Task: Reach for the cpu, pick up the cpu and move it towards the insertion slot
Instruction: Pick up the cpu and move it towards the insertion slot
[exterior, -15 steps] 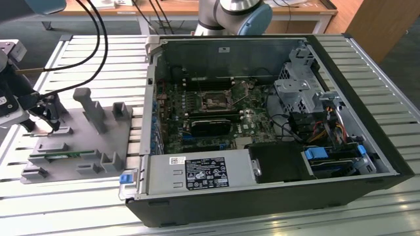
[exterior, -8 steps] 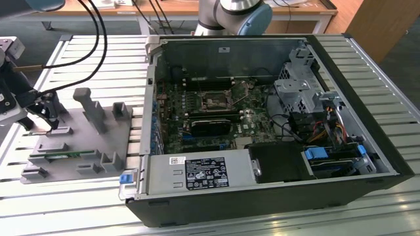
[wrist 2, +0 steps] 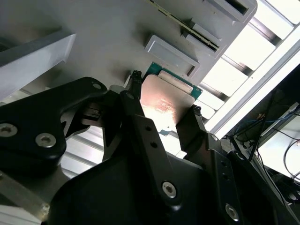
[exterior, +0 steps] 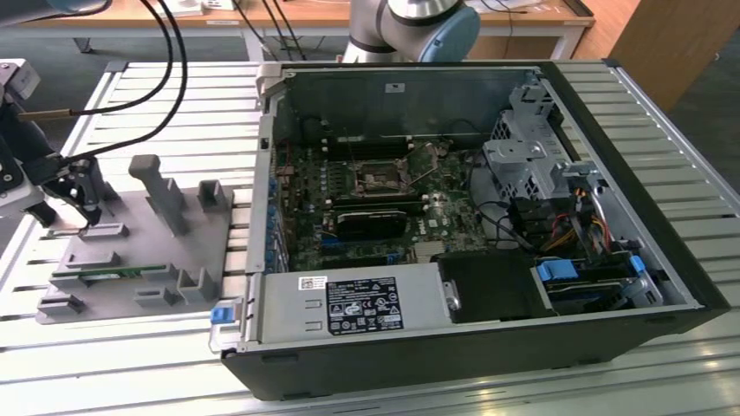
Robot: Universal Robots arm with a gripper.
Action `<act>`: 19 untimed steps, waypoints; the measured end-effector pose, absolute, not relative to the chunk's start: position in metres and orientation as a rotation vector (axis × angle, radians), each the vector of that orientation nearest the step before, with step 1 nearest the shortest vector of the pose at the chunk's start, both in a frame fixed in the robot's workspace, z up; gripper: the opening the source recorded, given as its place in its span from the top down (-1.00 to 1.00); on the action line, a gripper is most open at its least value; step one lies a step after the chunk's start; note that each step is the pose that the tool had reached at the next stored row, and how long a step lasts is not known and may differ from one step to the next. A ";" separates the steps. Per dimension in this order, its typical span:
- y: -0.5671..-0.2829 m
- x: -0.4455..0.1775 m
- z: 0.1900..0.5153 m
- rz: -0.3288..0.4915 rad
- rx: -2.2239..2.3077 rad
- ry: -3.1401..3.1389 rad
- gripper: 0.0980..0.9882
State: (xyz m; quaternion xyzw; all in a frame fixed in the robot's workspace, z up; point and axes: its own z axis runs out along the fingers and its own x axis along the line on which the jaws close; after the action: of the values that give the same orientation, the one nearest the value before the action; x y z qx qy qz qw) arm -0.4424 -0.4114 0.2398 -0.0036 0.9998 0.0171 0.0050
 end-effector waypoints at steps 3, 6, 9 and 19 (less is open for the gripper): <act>-0.411 -0.442 0.241 0.053 -0.011 3.131 0.00; -0.411 -0.442 0.242 0.053 -0.011 3.131 0.00; -0.411 -0.442 0.243 0.053 -0.011 3.131 0.00; -0.411 -0.442 0.251 0.053 -0.011 3.131 0.00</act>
State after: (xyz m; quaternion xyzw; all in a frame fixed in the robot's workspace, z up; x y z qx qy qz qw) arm -0.4425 -0.4114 0.2513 -0.0036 0.9998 0.0170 0.0049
